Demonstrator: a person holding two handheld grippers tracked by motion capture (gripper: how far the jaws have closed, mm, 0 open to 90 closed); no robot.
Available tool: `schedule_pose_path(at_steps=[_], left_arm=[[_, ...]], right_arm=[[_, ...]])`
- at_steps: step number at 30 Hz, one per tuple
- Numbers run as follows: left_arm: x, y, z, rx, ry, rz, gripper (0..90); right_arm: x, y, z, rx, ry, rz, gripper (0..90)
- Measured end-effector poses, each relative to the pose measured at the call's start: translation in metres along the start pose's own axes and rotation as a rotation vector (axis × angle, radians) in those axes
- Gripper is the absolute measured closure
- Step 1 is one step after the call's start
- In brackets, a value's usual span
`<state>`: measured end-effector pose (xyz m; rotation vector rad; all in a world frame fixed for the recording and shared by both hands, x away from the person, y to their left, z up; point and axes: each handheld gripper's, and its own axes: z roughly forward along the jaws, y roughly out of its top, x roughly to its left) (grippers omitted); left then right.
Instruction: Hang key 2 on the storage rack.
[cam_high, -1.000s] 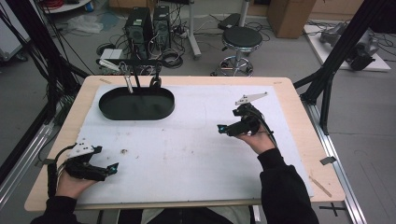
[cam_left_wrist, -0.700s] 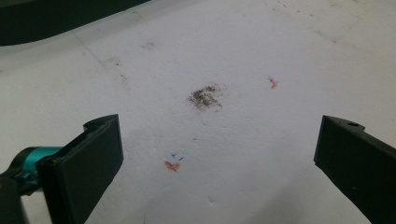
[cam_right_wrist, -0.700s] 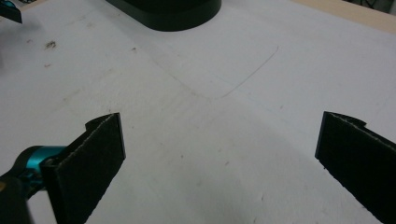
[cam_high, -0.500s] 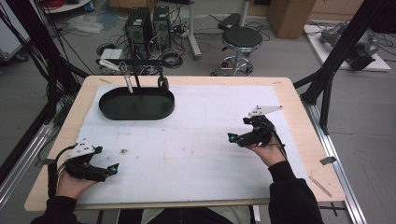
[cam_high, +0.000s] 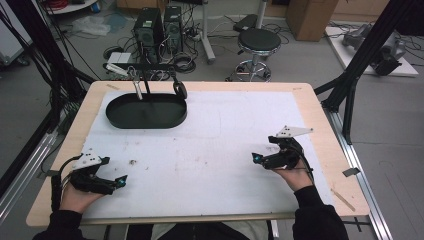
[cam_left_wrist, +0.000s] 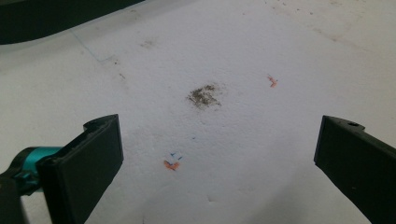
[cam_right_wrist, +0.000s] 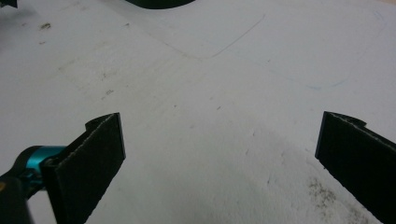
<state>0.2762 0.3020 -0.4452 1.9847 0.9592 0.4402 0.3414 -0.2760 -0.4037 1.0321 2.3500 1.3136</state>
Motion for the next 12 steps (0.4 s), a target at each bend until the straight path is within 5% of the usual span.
schedule_pose_path(at_steps=[12], left_arm=[[-0.001, 0.0, 0.001, 0.004, 0.005, 0.002, 1.8]], right_arm=[[-0.002, -0.025, -0.011, -0.037, -0.042, 0.021, 0.8]])
